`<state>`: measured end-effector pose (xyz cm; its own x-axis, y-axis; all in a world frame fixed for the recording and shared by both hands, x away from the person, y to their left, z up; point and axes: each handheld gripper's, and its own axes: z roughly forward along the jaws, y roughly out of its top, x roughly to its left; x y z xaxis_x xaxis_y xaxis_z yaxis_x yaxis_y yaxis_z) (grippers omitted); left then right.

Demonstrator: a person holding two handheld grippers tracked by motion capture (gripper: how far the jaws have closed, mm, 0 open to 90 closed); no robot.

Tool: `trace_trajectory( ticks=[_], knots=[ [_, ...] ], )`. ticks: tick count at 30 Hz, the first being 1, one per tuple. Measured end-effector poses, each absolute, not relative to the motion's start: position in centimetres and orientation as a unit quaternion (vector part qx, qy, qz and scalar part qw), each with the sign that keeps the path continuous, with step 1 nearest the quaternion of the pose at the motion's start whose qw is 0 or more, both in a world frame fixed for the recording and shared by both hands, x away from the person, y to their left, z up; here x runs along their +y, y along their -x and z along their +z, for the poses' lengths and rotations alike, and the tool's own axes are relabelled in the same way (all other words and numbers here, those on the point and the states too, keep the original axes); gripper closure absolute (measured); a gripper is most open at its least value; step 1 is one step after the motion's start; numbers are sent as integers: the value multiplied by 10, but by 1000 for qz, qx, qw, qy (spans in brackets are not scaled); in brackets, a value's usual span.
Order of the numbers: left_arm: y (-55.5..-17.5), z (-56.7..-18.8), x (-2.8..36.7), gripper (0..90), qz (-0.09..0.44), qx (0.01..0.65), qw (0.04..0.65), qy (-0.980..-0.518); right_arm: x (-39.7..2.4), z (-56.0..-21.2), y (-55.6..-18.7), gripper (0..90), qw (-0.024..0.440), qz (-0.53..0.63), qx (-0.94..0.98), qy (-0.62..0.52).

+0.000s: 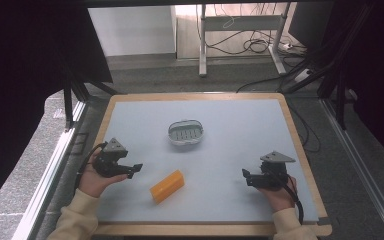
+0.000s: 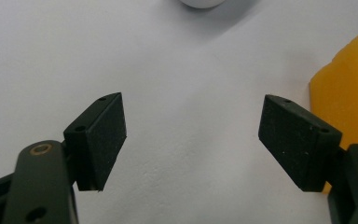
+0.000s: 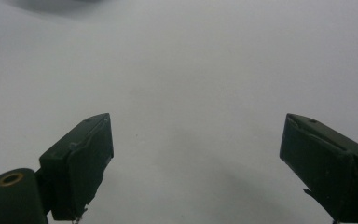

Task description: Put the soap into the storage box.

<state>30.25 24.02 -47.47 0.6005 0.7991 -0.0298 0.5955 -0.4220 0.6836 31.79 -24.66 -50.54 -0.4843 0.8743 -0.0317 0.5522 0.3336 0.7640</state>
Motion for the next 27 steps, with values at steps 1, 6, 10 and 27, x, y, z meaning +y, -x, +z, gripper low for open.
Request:
trace_trajectory(
  ticks=[1,6,10,27],
  knots=[
    [-302,-475,240,233,151,420,334,-830,-246,-505,-318,103,226,355,785,-454],
    [-302,-474,240,243,145,420,333,-832,-245,-506,-318,108,229,354,788,-449],
    [-301,-470,241,245,143,420,332,-833,-247,-507,-319,110,226,355,787,-451],
    [-290,-450,232,245,127,411,329,-841,-249,-508,-320,119,231,352,789,-447]
  ],
)
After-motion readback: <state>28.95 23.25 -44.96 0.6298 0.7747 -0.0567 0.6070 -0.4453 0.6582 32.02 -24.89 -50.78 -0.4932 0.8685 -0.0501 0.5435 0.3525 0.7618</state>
